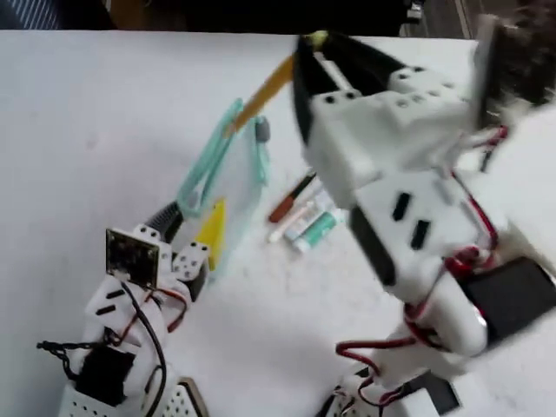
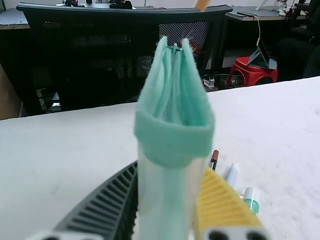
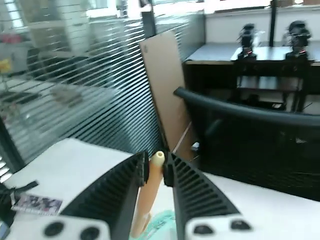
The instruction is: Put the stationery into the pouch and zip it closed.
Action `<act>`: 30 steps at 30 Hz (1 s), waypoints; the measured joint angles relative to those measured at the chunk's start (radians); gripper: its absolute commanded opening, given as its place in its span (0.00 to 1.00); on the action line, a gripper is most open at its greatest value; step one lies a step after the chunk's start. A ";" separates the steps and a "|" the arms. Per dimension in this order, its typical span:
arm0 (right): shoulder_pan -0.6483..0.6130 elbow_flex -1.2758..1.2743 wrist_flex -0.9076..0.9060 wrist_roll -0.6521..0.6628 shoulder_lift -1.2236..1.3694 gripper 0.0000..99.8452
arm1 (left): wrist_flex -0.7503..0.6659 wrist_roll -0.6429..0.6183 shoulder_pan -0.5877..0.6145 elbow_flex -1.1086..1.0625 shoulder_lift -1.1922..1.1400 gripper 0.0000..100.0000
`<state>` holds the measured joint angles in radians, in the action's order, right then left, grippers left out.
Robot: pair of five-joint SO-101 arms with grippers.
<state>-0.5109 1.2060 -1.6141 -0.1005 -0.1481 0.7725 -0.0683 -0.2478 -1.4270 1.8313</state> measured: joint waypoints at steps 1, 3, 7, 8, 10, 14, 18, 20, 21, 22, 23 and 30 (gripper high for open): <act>-0.009 0.000 0.000 0.000 0.020 0.02 | 0.000 0.000 0.000 0.000 0.000 0.15; -0.015 0.000 0.000 0.000 0.058 0.02 | 0.000 0.000 0.000 0.000 0.000 0.15; -0.025 0.000 -0.008 0.000 0.112 0.02 | 0.000 0.000 0.000 0.000 0.000 0.15; -0.028 0.000 -0.014 0.000 0.124 0.02 | 0.000 0.000 0.000 0.000 0.000 0.15; -0.037 0.000 -0.034 0.000 0.146 0.02 | 0.000 0.000 0.000 0.000 0.000 0.15; -0.066 0.000 -0.064 0.000 0.167 0.02 | 0.000 0.000 0.000 0.000 0.000 0.15; -0.124 0.000 -0.077 0.028 0.184 0.02 | 0.000 0.000 0.000 0.000 0.000 0.15; -0.163 0.000 -0.078 0.091 0.206 0.03 | 0.000 0.000 0.000 0.000 0.000 0.15; -0.180 -0.002 -0.080 0.121 0.215 0.06 | 0.000 0.000 0.000 0.000 0.000 0.15; -0.192 -0.002 -0.084 0.143 0.221 0.10 | 0.000 0.000 0.000 0.000 0.000 0.15; -0.198 -0.002 -0.086 0.150 0.224 0.14 | 0.000 0.000 0.000 0.000 0.000 0.15; -0.199 -0.002 -0.086 0.153 0.229 0.28 | -0.002 0.000 0.000 -0.008 0.002 0.15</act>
<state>-0.7104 1.2045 -1.7001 0.0529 0.0806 0.7710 -0.0683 -0.2478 -1.4346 1.8328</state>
